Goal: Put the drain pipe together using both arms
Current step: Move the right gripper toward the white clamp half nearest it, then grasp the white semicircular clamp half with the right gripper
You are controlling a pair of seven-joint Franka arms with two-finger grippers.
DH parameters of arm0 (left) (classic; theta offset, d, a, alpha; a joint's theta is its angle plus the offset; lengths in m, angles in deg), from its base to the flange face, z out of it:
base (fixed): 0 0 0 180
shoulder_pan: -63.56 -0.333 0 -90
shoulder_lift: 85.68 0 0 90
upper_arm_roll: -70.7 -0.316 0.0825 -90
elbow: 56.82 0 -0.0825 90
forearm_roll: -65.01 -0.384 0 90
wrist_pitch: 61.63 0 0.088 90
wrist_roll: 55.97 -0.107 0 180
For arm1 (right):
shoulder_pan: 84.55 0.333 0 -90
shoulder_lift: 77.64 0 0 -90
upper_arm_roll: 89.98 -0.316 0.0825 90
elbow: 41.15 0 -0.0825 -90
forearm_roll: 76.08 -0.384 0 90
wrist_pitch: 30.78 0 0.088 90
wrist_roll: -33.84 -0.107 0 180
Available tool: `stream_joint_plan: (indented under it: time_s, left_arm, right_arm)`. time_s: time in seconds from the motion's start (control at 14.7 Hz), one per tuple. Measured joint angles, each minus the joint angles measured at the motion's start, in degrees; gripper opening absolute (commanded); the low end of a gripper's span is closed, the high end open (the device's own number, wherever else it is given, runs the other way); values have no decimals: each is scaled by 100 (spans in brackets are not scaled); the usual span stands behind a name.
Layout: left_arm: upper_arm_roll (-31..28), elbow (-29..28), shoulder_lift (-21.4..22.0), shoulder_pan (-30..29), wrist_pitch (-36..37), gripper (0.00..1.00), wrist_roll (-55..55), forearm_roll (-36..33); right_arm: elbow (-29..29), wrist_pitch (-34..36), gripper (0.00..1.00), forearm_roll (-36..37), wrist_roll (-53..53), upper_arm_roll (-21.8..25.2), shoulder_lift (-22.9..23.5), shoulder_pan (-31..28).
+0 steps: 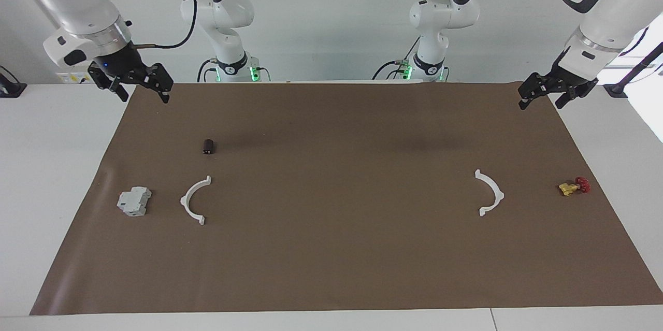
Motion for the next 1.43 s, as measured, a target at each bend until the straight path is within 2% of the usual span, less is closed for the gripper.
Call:
stream_joint_plan:
  time_s: [0.75, 0.88, 1.02, 1.29, 1.43]
  left_arm:
    - [0, 0, 0, 0, 0, 100, 0, 0]
    - [0, 0, 0, 0, 0, 100, 0, 0]
    - [0, 0, 0, 0, 0, 100, 0, 0]
    - [0, 0, 0, 0, 0, 100, 0, 0]
    - [0, 0, 0, 0, 0, 100, 0, 0]
  right_arm:
    - [27, -108, 100, -43, 29, -69, -5, 16]
    - [249, -529, 100, -61, 113, -69, 15, 11]
    - [539, -1101, 100, -63, 200, -65, 255, 1]
    - [856, -2730, 100, -65, 676, -66, 1311, 4]
    - [1149, -3556, 92, -66, 1002, -64, 1748, -1]
